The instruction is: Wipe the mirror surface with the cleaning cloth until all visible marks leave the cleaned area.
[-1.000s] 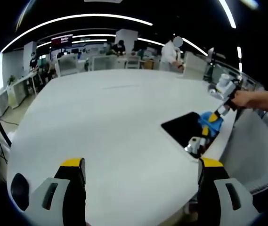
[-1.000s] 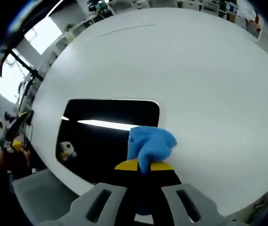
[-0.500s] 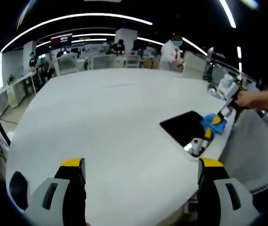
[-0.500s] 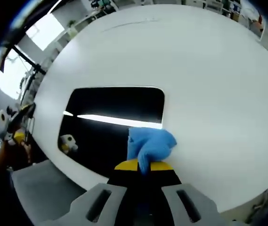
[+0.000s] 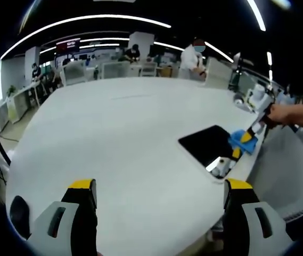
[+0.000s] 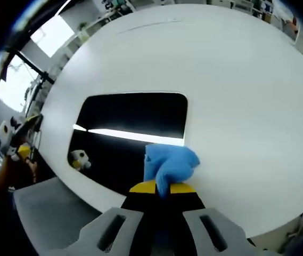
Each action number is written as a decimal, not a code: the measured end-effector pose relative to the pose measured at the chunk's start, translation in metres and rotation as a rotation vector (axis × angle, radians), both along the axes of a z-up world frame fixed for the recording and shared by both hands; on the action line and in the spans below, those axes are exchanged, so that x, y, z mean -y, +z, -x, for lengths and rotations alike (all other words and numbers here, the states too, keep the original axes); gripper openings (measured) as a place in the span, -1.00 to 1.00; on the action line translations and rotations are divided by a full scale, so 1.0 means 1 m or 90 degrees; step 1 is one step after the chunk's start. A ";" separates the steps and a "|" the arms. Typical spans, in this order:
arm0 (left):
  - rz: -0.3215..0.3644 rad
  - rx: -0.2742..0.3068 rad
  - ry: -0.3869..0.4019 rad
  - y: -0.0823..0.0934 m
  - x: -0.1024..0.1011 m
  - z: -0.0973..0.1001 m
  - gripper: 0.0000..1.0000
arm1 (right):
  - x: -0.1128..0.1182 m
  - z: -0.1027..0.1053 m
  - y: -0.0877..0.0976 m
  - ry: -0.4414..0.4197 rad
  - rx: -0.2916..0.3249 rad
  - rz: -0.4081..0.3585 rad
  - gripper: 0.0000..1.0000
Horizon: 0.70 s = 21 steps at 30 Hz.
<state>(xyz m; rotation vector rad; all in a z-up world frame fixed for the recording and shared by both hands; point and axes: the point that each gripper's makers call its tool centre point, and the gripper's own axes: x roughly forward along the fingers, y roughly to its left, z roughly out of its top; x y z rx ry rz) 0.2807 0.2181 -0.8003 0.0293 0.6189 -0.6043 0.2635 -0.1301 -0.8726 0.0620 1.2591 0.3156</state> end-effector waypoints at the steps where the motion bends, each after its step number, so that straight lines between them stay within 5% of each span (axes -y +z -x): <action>1: -0.001 0.000 0.000 0.000 -0.001 0.000 0.99 | 0.000 0.002 0.000 -0.002 -0.007 0.001 -1.00; 21: -0.001 -0.001 0.008 -0.001 -0.007 0.002 0.99 | -0.001 0.010 0.000 0.005 -0.008 0.000 -0.99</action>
